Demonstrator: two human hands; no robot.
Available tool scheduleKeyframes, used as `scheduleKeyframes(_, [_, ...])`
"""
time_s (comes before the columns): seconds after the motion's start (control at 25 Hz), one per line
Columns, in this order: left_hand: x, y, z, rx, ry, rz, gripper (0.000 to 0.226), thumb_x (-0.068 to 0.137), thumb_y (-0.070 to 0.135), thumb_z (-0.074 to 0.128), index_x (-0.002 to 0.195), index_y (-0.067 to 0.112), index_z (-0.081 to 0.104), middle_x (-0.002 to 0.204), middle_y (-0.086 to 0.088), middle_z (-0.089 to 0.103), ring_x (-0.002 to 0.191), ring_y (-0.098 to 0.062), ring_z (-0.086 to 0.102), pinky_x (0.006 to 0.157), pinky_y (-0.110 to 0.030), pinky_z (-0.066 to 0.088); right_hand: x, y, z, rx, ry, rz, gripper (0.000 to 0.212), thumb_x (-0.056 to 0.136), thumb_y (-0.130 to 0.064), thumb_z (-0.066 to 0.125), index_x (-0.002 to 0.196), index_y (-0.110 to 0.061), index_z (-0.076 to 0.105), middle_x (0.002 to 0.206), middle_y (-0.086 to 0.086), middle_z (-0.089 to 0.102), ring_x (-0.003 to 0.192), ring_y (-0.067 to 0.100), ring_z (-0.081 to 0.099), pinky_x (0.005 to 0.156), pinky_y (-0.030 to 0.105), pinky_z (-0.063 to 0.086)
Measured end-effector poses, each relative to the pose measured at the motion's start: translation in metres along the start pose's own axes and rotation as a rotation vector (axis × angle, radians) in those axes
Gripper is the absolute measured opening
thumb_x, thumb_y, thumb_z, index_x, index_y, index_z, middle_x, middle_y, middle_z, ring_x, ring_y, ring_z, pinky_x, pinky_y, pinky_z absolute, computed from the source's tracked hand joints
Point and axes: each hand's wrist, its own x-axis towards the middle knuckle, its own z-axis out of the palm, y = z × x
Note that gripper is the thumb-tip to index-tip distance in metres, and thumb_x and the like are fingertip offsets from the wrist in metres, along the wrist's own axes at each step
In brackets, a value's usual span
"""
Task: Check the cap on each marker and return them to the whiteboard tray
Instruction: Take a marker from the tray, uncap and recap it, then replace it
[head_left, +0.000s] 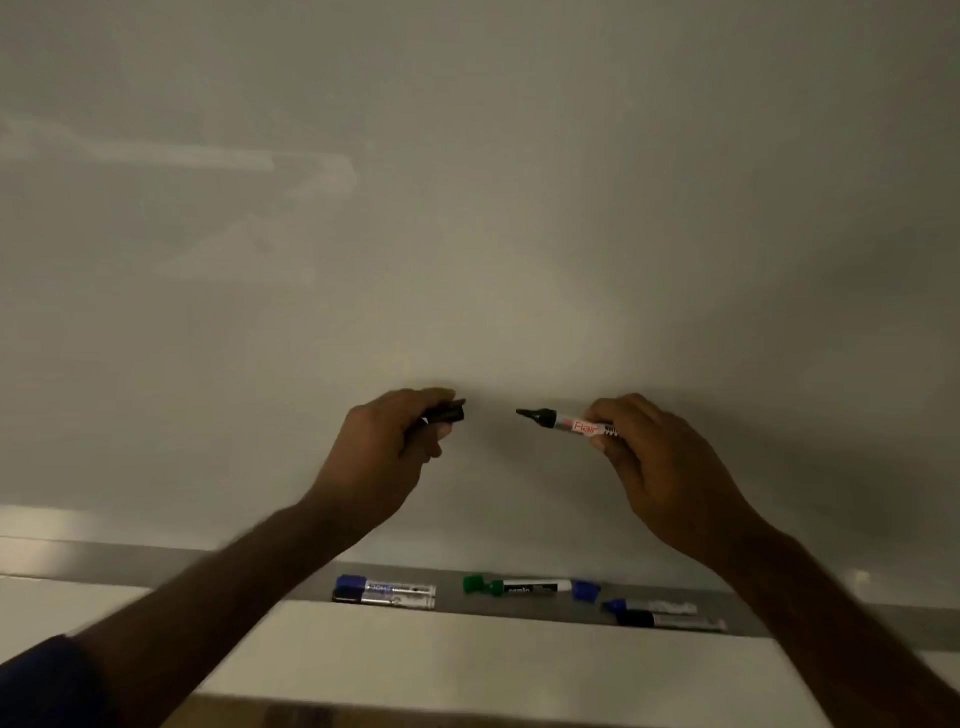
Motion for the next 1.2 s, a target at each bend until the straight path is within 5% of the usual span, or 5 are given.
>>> scheduleKeyframes(0.2, [0.025, 0.046, -0.056, -0.116, 0.1, 0.001, 0.022, 0.081, 0.013, 0.071, 0.099, 0.025, 0.072, 0.075, 0.012, 0.07, 0.059, -0.002, 0.065, 0.059, -0.007, 0.047, 0.032, -0.032, -0.06, -0.005, 0.109, -0.1, 0.025, 0.092, -0.024, 0.049, 0.112, -0.015, 0.06, 0.093, 0.0, 0.063, 0.076, 0.017, 0.056, 0.068, 0.036, 0.048])
scheduleKeyframes(0.56, [0.034, 0.096, -0.102, -0.17, 0.063, 0.138, 0.026, 0.081, 0.013, 0.07, 0.1, 0.031, 0.071, 0.082, 0.003, 0.073, 0.065, -0.01, 0.067, 0.068, -0.021, 0.054, 0.059, -0.07, -0.112, -0.077, 0.18, -0.265, 0.029, 0.094, -0.028, 0.047, 0.117, -0.018, 0.062, 0.089, -0.001, 0.062, 0.07, 0.017, 0.054, 0.064, 0.037, 0.045])
scheduleKeyframes(1.04, [0.03, 0.129, -0.108, -0.16, 0.016, 0.167, 0.02, 0.082, 0.015, 0.069, 0.093, 0.031, 0.073, 0.07, 0.003, 0.072, 0.058, -0.008, 0.065, 0.061, -0.014, 0.05, 0.066, -0.087, -0.122, -0.123, 0.206, -0.339, 0.034, 0.093, -0.03, 0.045, 0.115, -0.015, 0.064, 0.091, 0.0, 0.066, 0.075, 0.015, 0.056, 0.066, 0.029, 0.04])
scheduleKeyframes(1.2, [0.026, 0.133, -0.104, -0.21, 0.005, 0.15, 0.019, 0.084, 0.011, 0.066, 0.09, 0.028, 0.073, 0.059, 0.001, 0.069, 0.048, -0.007, 0.06, 0.055, -0.012, 0.047, 0.065, -0.089, -0.122, -0.095, 0.22, -0.356, 0.031, 0.093, -0.03, 0.046, 0.11, -0.014, 0.066, 0.087, 0.0, 0.065, 0.072, 0.018, 0.057, 0.064, 0.036, 0.045])
